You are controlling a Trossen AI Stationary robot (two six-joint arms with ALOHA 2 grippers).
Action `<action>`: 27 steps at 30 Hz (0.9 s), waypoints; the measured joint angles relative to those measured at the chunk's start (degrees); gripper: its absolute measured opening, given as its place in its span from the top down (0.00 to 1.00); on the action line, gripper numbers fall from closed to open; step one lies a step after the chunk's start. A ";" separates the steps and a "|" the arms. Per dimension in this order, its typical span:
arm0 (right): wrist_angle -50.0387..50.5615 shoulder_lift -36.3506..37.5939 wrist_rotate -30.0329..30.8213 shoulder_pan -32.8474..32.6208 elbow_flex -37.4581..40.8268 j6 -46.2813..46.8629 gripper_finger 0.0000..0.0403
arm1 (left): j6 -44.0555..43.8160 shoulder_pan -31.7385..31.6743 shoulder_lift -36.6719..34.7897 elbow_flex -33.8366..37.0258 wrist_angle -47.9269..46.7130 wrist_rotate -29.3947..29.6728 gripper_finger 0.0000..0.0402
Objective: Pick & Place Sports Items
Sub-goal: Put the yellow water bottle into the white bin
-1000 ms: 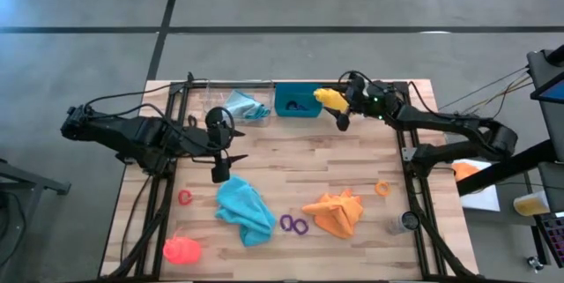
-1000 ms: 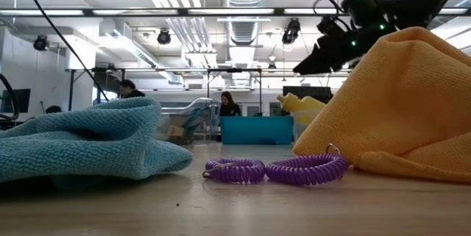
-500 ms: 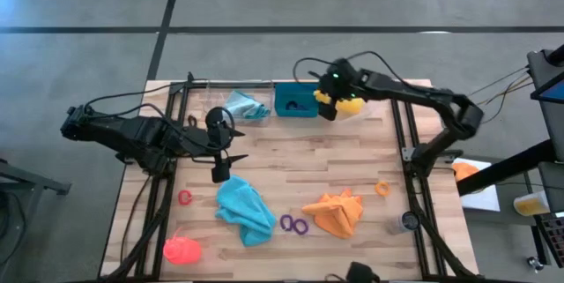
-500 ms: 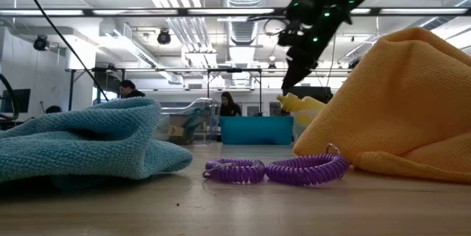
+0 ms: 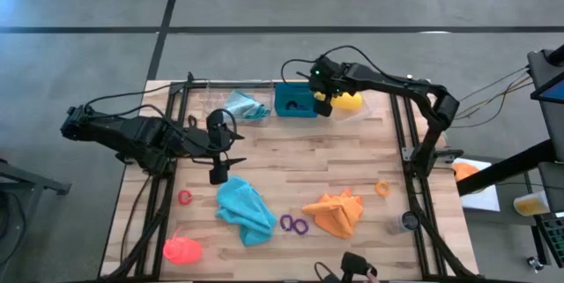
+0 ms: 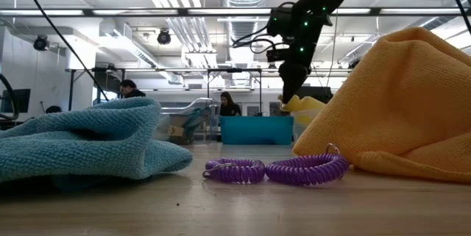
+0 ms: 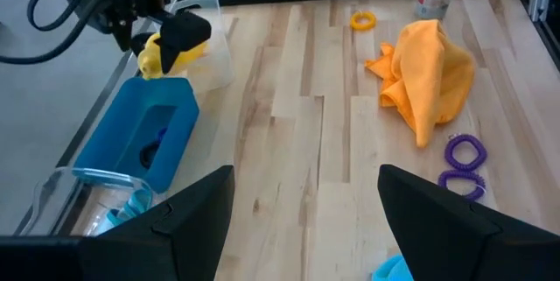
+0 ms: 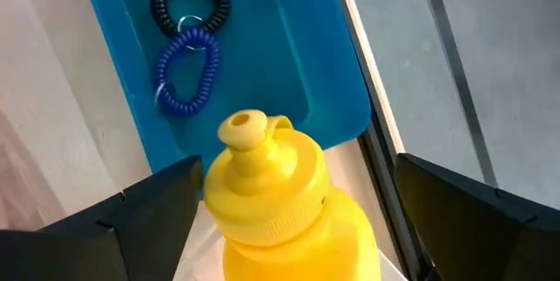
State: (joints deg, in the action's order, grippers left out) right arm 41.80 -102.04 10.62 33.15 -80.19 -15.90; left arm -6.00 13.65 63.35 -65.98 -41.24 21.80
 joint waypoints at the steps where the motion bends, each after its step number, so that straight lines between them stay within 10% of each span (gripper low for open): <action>1: 0.06 0.15 0.04 0.00 0.08 -0.01 0.08 | 0.00 0.00 0.00 0.00 -0.14 0.00 0.29; 27: -0.50 0.63 -0.12 -0.02 3.06 -1.88 0.08 | 0.09 0.00 -0.07 0.02 -0.96 0.00 0.29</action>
State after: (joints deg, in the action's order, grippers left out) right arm 41.30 -101.41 10.50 33.12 -77.13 -17.78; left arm -5.91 13.65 63.29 -65.95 -42.19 21.80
